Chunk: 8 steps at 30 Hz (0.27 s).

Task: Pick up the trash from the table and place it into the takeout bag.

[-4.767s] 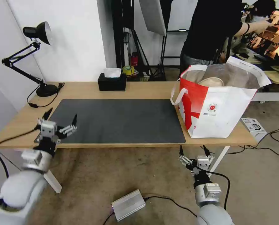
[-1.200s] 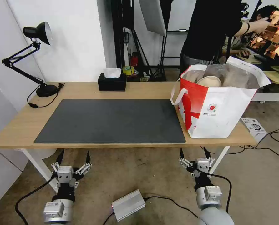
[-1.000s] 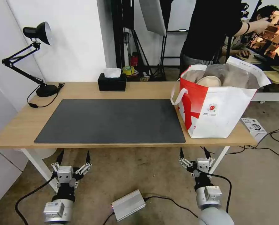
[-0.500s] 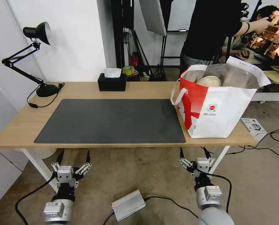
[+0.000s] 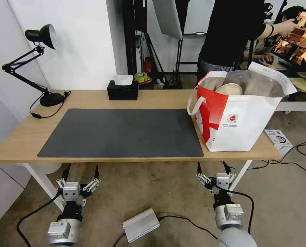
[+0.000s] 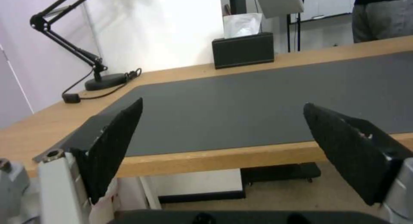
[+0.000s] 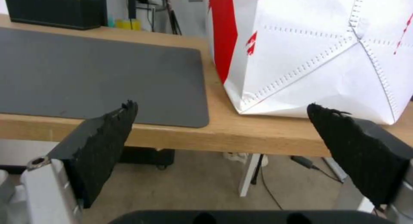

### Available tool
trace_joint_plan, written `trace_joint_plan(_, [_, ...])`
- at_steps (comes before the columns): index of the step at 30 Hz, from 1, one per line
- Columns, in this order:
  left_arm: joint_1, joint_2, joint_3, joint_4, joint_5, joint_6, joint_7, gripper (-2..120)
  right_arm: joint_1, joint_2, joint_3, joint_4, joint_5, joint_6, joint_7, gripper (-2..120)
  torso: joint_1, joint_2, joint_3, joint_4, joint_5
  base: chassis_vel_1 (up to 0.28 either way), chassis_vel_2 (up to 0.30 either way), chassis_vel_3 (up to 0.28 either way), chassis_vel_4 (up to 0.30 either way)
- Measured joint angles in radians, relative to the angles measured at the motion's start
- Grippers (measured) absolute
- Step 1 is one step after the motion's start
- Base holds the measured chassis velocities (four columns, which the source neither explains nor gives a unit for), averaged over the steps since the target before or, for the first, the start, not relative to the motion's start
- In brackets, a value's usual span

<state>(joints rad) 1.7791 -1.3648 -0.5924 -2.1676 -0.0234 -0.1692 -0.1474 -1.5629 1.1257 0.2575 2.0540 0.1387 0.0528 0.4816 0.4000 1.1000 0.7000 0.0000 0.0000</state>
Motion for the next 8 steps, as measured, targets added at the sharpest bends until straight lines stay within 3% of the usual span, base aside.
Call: trace_joint_plan(8, [0.0, 0.0, 0.0, 0.0, 0.0, 0.0, 0.0, 100, 0.0, 0.0, 0.0, 0.0, 0.0, 0.0, 0.0, 100, 0.0, 0.0, 0.0, 0.0, 0.0, 0.0, 0.0, 0.0, 0.0])
